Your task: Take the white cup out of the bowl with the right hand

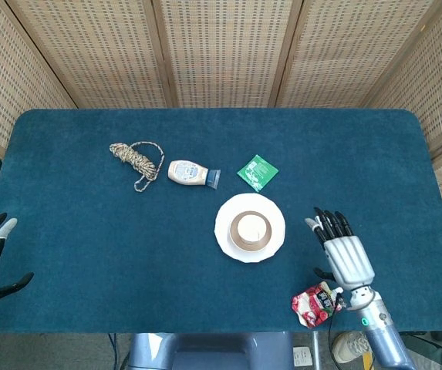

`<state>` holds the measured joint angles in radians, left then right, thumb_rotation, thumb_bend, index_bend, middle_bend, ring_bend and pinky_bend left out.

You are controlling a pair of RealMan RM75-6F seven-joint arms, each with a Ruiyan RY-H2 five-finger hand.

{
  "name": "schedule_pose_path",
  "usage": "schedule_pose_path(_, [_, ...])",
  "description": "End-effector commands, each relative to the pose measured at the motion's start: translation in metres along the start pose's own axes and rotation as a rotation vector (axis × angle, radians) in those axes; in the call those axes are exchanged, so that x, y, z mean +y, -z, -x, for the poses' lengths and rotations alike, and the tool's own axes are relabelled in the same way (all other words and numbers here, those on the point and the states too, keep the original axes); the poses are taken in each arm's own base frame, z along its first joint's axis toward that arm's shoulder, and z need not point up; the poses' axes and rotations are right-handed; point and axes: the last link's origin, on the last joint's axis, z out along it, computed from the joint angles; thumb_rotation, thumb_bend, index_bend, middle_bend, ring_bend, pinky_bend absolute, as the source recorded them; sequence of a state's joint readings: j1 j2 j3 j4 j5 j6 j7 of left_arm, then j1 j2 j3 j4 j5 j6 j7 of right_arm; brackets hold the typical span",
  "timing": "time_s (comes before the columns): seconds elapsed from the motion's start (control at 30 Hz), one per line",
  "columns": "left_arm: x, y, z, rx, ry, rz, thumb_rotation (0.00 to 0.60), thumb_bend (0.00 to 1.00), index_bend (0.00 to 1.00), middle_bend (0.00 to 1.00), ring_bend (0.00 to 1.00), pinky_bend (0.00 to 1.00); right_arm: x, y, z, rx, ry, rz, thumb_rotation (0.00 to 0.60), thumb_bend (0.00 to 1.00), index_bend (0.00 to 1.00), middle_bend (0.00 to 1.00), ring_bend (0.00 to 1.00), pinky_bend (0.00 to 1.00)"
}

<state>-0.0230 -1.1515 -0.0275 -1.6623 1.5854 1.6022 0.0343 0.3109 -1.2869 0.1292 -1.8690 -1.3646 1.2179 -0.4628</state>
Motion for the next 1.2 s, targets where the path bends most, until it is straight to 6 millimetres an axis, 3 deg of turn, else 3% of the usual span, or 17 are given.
schedule_pose_path(0.03, [0.0,0.0,0.001,-0.008,0.0,0.005,0.6,0.0,0.0,0.0,0.0,0.0,-0.038,-0.039,-0.006,-0.074,0.004,-0.036,0.6,0.31,0.15,0.0,0.0,0.03])
schedule_pose_path(0.5, [0.0,-0.002,0.006,-0.038,0.005,0.01,0.6,0.0,0.0,0.0,0.0,0.0,-0.075,-0.085,0.004,-0.179,0.091,0.029,0.6,0.33,0.16,0.0,0.0,0.03])
schedule_pose_path(1.2, [-0.001,-0.004,0.006,-0.05,0.012,0.005,0.6,0.0,0.0,0.0,0.0,0.0,-0.11,-0.11,0.021,-0.21,0.149,0.015,0.6,0.35,0.23,0.0,0.0,0.05])
